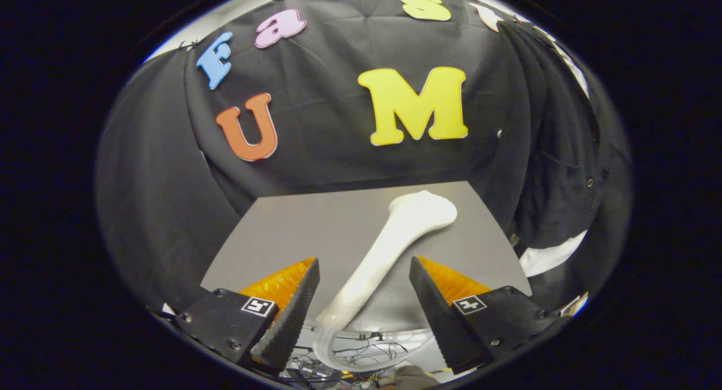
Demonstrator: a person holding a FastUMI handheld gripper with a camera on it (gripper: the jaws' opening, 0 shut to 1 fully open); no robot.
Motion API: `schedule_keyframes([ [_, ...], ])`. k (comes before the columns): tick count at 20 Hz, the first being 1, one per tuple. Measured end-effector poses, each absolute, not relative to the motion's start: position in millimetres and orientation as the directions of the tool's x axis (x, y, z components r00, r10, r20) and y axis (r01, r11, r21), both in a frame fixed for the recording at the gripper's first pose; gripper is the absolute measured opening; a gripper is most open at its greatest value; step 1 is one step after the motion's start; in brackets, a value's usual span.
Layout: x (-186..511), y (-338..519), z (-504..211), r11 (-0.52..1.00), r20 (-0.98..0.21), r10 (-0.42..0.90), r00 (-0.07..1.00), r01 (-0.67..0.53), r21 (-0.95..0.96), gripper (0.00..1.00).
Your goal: Iron the clothes twice with a garment steamer, once on the left side and once on the right side.
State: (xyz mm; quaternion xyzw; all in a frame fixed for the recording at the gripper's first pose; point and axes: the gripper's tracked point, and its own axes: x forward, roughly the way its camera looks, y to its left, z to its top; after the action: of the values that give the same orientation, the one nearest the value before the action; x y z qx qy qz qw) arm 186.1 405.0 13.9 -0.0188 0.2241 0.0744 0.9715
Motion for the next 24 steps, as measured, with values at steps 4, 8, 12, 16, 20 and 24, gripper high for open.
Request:
schedule_keyframes([
  [4, 208.5, 401.3, -12.4, 0.994, -0.505, 0.094, 0.858, -0.109, 0.000, 0.99],
  [8, 214.4, 403.3, -32.9, 0.996, -0.551, 0.090, 0.829, -0.087, 0.031, 0.96],
  [12, 222.1, 404.9, -38.3, 0.996, -0.531, 0.043, 0.847, -0.080, -0.047, 0.83],
  [16, 221.7, 410.1, -39.0, 0.997, -0.514, 0.035, 0.857, -0.065, -0.039, 0.75],
  [20, 224.8, 417.9, -38.2, 0.992, -0.493, 0.119, 0.862, -0.121, 0.027, 0.60],
  [24, 219.6, 426.9, -33.7, 0.977, -0.477, 0.206, 0.854, -0.204, 0.056, 0.43],
])
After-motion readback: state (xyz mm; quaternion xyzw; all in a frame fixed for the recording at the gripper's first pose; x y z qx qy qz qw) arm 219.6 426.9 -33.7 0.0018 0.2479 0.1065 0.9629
